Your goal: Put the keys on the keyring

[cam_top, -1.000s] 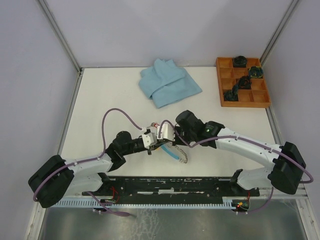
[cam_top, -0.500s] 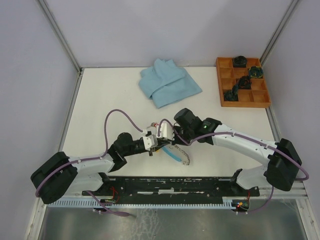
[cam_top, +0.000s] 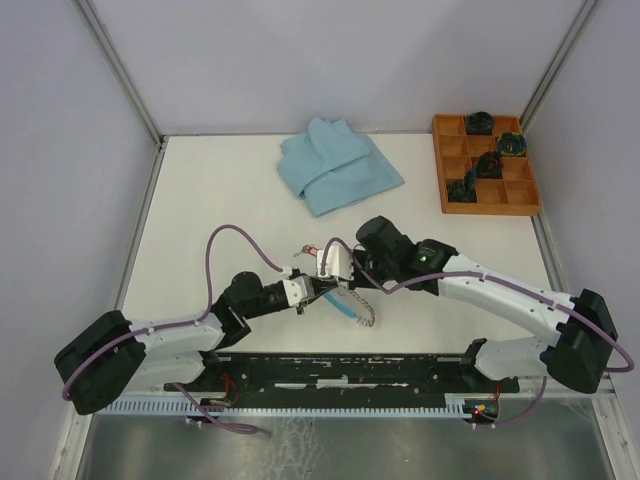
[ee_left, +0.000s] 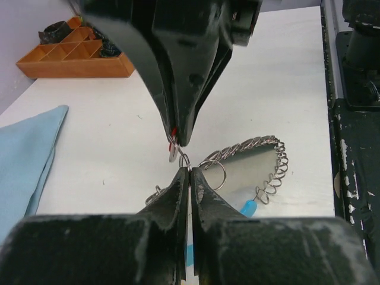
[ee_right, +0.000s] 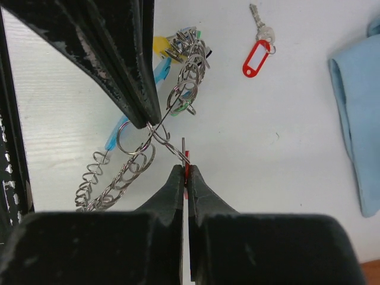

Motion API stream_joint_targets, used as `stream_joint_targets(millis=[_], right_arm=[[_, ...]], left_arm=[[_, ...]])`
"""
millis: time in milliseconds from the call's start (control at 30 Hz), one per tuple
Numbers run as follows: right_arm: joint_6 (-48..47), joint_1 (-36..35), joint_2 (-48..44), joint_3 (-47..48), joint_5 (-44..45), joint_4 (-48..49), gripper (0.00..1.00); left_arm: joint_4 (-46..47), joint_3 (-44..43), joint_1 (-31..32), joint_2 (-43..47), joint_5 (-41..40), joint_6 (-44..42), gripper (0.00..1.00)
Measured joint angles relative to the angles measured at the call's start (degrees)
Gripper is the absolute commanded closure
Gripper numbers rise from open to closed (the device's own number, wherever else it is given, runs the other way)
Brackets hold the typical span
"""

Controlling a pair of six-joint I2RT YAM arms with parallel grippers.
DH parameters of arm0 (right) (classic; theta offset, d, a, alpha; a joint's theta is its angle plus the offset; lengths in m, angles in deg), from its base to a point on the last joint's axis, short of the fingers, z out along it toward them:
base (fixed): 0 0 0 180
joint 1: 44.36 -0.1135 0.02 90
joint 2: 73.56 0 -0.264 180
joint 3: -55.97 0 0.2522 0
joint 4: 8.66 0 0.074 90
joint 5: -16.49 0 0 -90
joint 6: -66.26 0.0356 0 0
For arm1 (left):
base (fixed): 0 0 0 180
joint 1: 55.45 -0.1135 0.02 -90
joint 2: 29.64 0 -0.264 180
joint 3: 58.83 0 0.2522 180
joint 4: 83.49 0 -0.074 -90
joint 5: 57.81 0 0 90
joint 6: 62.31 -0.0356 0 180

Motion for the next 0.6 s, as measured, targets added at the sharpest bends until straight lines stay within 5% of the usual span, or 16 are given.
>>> stream_joint_targets(millis=[600], right_arm=[[-3.2, -0.9, -5.9, -0.9, -0.9, 0.0, 0.99]], left_arm=[[-4.9, -4.7, 0.4, -2.5, -4.7, 0.5, 0.61]])
